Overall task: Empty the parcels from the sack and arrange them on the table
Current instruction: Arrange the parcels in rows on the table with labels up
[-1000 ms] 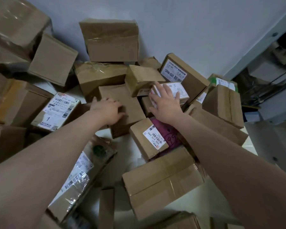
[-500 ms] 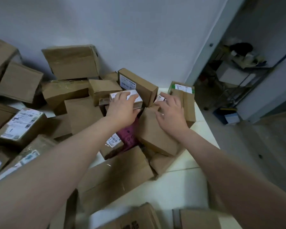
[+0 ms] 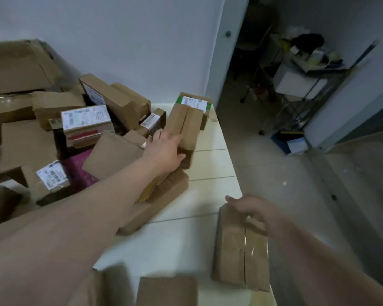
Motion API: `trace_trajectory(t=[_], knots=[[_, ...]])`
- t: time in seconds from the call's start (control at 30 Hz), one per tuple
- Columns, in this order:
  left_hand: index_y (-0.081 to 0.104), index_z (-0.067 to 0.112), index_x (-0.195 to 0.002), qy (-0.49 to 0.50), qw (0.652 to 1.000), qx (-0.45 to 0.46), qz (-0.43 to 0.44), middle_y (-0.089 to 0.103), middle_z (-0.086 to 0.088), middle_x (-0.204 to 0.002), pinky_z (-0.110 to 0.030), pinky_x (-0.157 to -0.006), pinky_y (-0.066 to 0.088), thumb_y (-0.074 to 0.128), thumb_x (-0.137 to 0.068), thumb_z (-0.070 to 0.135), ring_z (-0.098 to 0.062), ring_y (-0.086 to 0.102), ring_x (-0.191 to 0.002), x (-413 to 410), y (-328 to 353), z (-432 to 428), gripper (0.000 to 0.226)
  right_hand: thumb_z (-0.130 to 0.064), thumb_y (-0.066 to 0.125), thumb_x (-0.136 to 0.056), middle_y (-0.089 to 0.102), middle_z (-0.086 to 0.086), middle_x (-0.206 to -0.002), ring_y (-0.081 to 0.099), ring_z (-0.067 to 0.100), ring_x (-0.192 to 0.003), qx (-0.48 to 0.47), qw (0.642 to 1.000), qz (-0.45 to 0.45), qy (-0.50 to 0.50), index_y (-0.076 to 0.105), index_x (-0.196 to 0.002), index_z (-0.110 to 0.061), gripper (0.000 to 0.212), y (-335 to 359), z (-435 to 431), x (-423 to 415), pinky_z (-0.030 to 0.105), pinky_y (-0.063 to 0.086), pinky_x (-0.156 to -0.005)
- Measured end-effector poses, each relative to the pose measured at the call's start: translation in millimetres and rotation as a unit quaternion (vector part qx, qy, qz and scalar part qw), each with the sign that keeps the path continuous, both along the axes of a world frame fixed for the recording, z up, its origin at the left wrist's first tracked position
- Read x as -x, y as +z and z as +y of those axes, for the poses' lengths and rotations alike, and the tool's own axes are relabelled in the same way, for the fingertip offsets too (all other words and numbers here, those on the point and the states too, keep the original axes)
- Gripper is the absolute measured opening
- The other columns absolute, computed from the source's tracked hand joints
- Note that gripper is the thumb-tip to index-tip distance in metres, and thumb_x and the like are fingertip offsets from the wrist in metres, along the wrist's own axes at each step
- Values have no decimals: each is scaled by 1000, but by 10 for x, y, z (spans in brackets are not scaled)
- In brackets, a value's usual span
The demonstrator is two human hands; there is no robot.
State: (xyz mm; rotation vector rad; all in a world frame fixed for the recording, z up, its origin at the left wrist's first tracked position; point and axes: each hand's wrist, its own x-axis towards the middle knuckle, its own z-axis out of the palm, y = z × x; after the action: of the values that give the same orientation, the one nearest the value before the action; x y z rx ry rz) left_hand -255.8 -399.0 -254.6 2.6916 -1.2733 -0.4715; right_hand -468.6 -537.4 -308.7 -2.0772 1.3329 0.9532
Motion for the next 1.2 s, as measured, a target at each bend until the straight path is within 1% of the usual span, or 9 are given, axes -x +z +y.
trace_trajectory(t=[0.17, 0.3, 0.43, 0.57, 0.77, 0.93, 1.03, 1.1, 1.2], knots=[[30, 29, -150, 14, 999, -32, -7, 28, -9, -155, -53, -117, 13, 51, -96, 44, -30, 13, -146, -67, -45, -225, 59, -59, 46, -95, 48, 14, -141, 55, 36, -118, -86, 994, -62, -18, 38, -143, -9, 70, 41, 13, -508, 43, 54, -91], [34, 26, -148, 69, 997, -16, 21, 32, -9, -153, -50, -114, 27, 53, -95, 44, -31, 23, -143, -284, -29, -334, 59, -50, 44, -99, 46, 9, -146, 46, 29, -131, 7, 969, -245, -21, 36, -147, -13, 61, 34, -177, -1020, 35, 41, -100], [33, 21, -148, 157, 977, 6, 144, 41, -12, -147, -43, -107, 40, 51, -96, 43, -31, 39, -133, -589, 21, -528, 60, -52, 41, -99, 51, 1, -140, 51, 25, -121, -65, 920, -362, -138, 43, -144, -18, 57, 30, -339, -1503, 34, 45, -100], [41, 11, -143, 143, 975, 22, 166, 49, -12, -141, -37, -104, 41, 48, -101, 32, -32, 46, -127, -808, 152, -769, 48, -51, 33, -102, 56, 1, -115, 55, 23, -101, -82, 889, -390, -227, 52, -134, -15, 51, -89, -513, -1879, 47, 52, -97], [24, 15, -152, 125, 986, 31, 101, 36, -13, -150, -43, -107, 34, 41, -103, 40, -34, 36, -135, -1208, 0, -1232, 58, -46, 44, -100, 51, 4, -140, 52, 27, -119, 24, 876, -416, -243, 44, -143, -19, 51, -234, -1161, -2363, 46, 49, -100], [19, 20, -153, 224, 944, 103, 220, 36, -14, -151, -46, -107, 41, 47, -96, 53, -34, 42, -132, -1664, -376, -1673, 72, -55, 40, -97, 57, 5, -131, 55, 24, -101, 3, 876, -388, -285, 45, -139, -16, 58, -427, -1666, -2794, 48, 52, -92], [20, 17, -154, 228, 926, 109, 280, 35, -10, -154, -32, -102, 38, 50, -98, 44, -29, 39, -136, -1886, -549, -1838, 69, -63, 33, -94, 62, 6, -116, 61, 29, -100, -29, 888, -346, -301, 49, -127, -12, 62, -565, -1798, -2974, 45, 55, -81], [32, 16, -150, 207, 925, 114, 297, 43, -4, -148, -24, -89, 35, 55, -98, 32, -23, 44, -130, -1971, -620, -1918, 58, -64, 34, -93, 62, 7, -118, 62, 30, -102, -12, 871, -372, -320, 47, -133, -13, 65, -621, -1871, -3074, 48, 55, -84], [29, 19, -152, 185, 919, 124, 325, 43, 2, -147, -23, -99, 35, 54, -98, 23, -19, 43, -132, -1970, -719, -1999, 60, -59, 40, -94, 59, 5, -131, 63, 29, -109, -27, 828, -440, -347, 33, -147, -20, 67, -666, -2029, -3132, 50, 51, -97]])
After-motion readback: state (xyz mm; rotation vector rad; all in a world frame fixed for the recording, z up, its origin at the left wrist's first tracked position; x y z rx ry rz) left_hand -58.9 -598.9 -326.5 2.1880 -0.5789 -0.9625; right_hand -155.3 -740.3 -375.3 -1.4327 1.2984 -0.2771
